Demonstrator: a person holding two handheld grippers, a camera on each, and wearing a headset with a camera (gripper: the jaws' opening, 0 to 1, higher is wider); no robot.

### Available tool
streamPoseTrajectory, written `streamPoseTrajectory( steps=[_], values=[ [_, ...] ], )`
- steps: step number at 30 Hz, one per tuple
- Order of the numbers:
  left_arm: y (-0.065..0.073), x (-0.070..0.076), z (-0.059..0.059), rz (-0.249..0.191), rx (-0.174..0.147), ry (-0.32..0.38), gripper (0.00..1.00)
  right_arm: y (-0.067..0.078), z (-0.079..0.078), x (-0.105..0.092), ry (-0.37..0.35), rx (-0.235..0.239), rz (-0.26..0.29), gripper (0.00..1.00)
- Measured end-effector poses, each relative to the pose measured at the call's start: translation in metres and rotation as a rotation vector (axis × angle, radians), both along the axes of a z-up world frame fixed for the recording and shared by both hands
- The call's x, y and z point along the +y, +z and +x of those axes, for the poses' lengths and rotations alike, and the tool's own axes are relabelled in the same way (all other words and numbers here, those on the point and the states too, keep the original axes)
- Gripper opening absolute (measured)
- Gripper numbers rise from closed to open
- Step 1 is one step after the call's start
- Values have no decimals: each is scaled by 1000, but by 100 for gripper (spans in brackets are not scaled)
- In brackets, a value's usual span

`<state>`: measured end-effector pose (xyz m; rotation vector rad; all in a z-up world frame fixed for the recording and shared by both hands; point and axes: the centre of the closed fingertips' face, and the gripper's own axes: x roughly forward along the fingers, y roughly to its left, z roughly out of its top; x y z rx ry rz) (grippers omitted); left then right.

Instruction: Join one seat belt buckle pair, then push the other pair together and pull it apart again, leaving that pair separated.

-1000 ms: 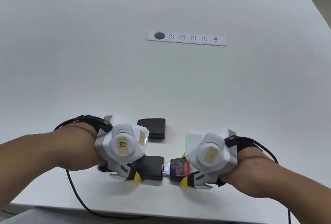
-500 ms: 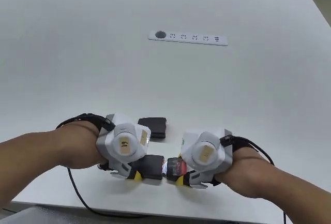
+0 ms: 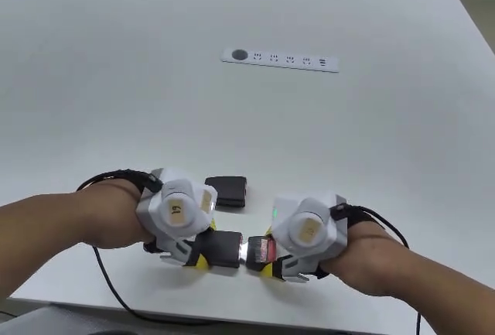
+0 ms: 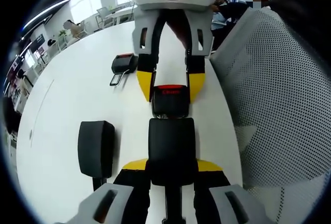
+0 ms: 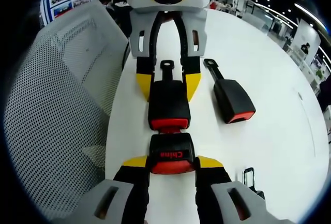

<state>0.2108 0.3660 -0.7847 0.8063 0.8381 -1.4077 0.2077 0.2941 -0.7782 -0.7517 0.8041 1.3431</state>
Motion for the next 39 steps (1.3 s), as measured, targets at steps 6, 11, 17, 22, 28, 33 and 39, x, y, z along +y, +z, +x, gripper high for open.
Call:
streamPoseTrajectory(
  steps=[6,11,17,22,28,33,39],
  values=[
    [1,0,-1,11,-4,-18,32,-2,-1,0,-2,-3,4,30],
    [3,0,-3,16,-5,-17,32,-2,-1,1,3,-11,4,30],
    [2,1,-3,24,-1,-20,32,-5,-1,2,5,-12,12,30],
    [3,1,-4,25,1,-19,32,-4,-1,3,9,-11,12,30],
    [2,1,-3,28,10,-3,33,-4,-1,3,10,-5,7,31],
    [3,0,-3,29,22,18,33,-5,-1,3,3,6,4,32],
    [2,1,-1,15,23,28,34,-5,0,2,2,14,0,33]
  ],
)
